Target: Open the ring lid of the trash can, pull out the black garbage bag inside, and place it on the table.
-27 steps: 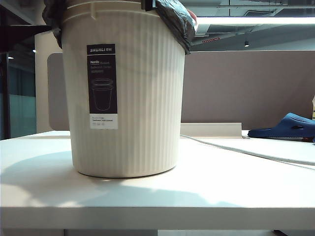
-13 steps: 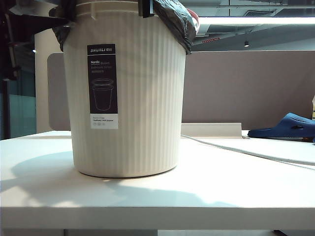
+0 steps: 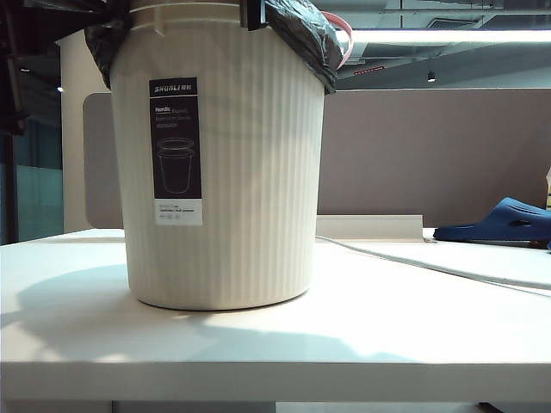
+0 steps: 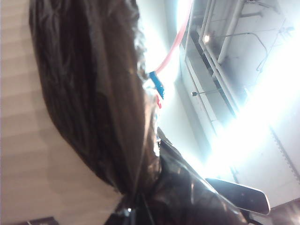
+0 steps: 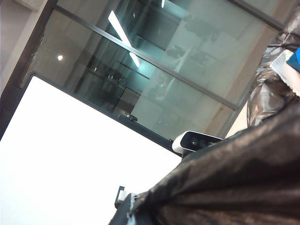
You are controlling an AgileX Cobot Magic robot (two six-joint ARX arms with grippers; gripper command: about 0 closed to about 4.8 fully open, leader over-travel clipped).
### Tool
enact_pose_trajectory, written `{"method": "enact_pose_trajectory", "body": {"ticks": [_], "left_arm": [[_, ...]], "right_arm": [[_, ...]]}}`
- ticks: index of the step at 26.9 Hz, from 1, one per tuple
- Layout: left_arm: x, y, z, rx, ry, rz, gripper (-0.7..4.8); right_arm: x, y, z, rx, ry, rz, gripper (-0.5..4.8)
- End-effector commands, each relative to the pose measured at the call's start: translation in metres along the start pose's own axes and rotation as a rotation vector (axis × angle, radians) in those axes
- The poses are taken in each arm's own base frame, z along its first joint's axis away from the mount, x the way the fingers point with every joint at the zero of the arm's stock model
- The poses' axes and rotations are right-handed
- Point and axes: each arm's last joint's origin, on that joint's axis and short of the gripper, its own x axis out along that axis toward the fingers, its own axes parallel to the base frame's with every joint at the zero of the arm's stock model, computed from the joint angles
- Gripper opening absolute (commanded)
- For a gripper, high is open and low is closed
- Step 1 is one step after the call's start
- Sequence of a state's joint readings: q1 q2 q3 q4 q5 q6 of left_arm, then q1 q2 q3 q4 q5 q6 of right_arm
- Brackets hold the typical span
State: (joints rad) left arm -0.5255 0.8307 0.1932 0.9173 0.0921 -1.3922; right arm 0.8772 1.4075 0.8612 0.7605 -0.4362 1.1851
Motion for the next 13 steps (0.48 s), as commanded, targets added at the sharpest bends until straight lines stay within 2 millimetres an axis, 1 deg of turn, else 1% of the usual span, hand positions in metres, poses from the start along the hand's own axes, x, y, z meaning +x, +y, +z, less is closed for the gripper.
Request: {"method": "enact_pose_trajectory", "body": {"ticks": [1, 7, 13], "left_arm": [[-0.0005, -0.0064, 0.0016, 0.041, -0.016, -0.054, -0.06], [-0.0016, -0.0128, 0.0027, 0.068, -0.026, -0.099, -0.06], [-0.0022, -0.0163, 0.0034, 0.07, -0.032, -0.124, -0.06]], "right_arm": [[0.0003, 0.0036, 0.0004, -0.02, 0.009, 0.024, -0.01], [0.0, -0.0024, -0.0019, -0.032, 0.036, -0.03, -0.01], [-0.0001, -0.003, -0.0021, -0.04, 0.041, -0.035, -0.01]]}}
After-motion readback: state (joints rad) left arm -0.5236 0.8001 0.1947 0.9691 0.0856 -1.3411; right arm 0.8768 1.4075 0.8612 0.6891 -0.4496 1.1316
